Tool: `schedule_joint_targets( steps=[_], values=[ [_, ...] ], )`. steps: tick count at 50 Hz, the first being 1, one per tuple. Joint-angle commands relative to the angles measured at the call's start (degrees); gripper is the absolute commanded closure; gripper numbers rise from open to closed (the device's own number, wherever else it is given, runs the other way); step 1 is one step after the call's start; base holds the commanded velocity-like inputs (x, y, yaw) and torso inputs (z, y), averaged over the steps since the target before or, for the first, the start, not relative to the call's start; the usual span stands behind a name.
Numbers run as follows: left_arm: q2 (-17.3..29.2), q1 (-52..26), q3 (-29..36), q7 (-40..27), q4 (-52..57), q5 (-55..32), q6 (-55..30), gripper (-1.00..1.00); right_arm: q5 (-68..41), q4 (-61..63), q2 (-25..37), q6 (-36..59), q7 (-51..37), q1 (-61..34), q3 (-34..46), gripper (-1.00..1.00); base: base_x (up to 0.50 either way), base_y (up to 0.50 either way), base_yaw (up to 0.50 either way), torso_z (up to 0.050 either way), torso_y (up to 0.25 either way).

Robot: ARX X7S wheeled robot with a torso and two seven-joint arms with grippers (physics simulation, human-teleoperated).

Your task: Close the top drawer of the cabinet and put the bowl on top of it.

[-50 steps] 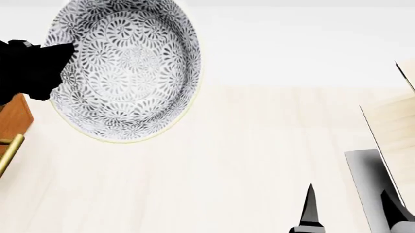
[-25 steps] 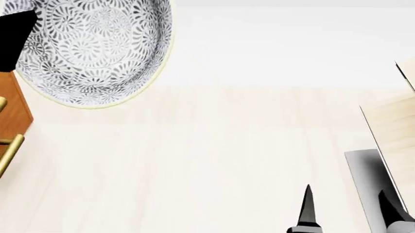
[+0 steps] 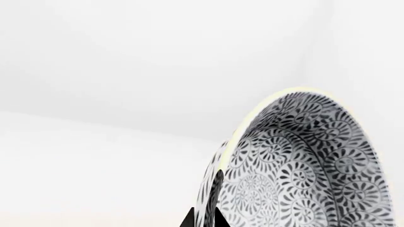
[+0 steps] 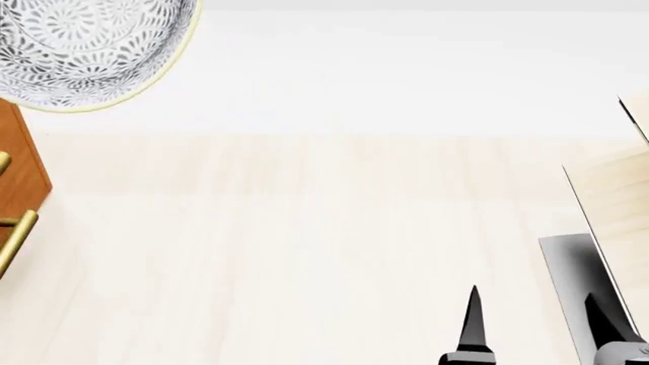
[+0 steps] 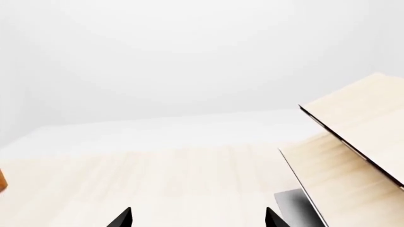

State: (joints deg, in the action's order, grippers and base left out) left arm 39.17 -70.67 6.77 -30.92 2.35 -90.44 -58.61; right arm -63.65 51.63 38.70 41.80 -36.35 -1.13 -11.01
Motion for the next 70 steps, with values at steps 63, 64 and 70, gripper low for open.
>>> schedule_joint_targets(
  steps=[63,64,70],
  values=[
    [5.9,-9.4,-6.3,-7.5,-6.4,-3.5,3.2,1.0,0.0,0.6,1.1,-2.5,0.5,2.3,-0.5,-1.0,0.0,0.0,0.0,0.0,0.0],
    [6.0,-9.7,-6.4,-7.8,-6.5,-3.8,3.2,1.0,-0.2,0.6,1.2,-2.3,0.3,2.0,-0.4,-1.0,0.0,0.0,0.0,0.0,0.0],
    [6.2,-9.9,-6.4,-7.9,-6.7,-3.3,3.5,1.0,-0.2,0.5,1.2,-2.4,0.3,1.8,-0.1,-1.0,0.0,0.0,0.0,0.0,0.0]
  ],
)
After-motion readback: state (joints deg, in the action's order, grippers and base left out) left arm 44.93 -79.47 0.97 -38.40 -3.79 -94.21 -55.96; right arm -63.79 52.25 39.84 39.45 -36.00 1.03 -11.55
